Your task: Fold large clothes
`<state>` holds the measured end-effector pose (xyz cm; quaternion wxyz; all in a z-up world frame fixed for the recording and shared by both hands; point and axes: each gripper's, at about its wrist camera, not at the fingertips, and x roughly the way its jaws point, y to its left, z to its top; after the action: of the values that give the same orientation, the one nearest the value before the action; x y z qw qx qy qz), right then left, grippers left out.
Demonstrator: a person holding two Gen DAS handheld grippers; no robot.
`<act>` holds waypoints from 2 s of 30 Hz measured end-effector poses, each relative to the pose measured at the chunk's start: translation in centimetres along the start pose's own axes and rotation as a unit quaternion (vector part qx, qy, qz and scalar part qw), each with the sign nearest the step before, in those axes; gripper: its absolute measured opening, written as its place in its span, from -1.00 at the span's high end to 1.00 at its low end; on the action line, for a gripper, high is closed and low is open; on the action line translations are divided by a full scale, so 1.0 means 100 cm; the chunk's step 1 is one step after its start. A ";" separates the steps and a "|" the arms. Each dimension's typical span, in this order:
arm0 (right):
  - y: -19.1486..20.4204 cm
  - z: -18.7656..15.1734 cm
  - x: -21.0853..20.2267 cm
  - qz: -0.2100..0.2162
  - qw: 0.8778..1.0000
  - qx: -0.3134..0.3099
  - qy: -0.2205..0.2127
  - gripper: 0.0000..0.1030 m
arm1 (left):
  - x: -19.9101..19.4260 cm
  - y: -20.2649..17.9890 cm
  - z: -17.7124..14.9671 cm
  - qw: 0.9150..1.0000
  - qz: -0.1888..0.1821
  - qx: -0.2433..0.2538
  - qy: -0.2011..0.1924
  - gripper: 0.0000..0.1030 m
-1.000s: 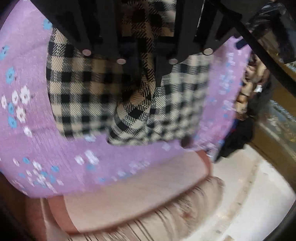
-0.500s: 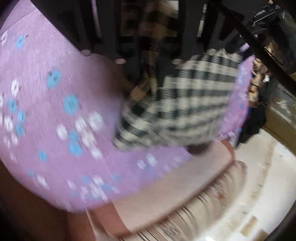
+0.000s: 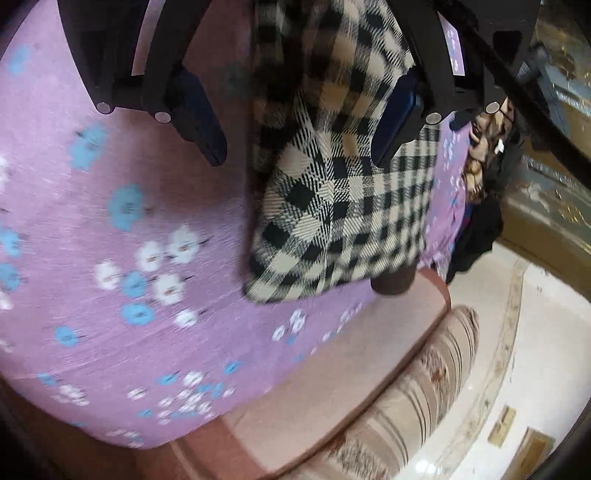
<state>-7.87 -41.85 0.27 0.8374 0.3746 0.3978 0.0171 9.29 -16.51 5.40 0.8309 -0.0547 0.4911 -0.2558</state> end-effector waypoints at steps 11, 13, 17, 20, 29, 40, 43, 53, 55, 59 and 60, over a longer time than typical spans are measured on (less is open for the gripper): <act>0.011 0.012 0.057 0.063 0.997 0.008 0.031 0.12 | 0.069 -0.008 0.022 0.988 -0.113 -0.033 0.096 -0.16; 0.018 0.015 0.059 0.063 0.997 0.026 0.027 0.33 | 0.055 -0.009 0.030 0.989 -0.116 -0.026 0.085 0.18; 0.052 0.030 0.043 0.092 0.996 0.008 -0.005 0.42 | 0.029 -0.011 0.058 0.993 -0.101 -0.004 0.060 0.29; 0.072 0.043 0.034 0.083 0.995 -0.013 -0.043 0.31 | 0.034 -0.007 0.073 0.996 -0.061 -0.014 0.058 -0.03; 0.070 0.040 0.011 -0.100 0.989 -0.035 -0.104 -0.26 | 0.002 -0.006 0.038 0.999 0.040 0.000 0.016 -0.14; 0.117 -0.046 0.038 0.025 0.991 -0.122 0.053 0.11 | -0.012 -0.043 -0.053 0.972 0.121 0.201 0.014 -0.15; 0.111 -0.071 0.041 0.009 0.987 -0.137 0.084 0.12 | -0.016 -0.014 -0.063 0.982 0.101 0.159 0.020 -0.21; 0.052 -0.085 -0.010 -0.112 0.993 -0.029 0.020 -0.11 | -0.070 0.011 -0.083 0.985 0.135 0.106 -0.028 -0.33; 0.052 -0.094 -0.023 -0.116 0.993 -0.034 0.008 -0.11 | -0.086 0.013 -0.091 0.984 0.142 0.100 -0.043 -0.33; 0.069 -0.115 -0.046 -0.096 0.994 -0.043 -0.014 -0.11 | -0.133 0.006 -0.109 0.970 0.190 0.094 -0.120 -0.57; 0.074 -0.124 -0.057 -0.098 0.993 -0.056 -0.025 -0.11 | -0.145 0.002 -0.113 0.964 0.201 0.093 -0.145 -0.66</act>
<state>-18.16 -30.81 3.70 0.8644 0.2864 0.4099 -0.0522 -5.76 -7.57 10.98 0.9291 0.0859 0.3401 -0.1174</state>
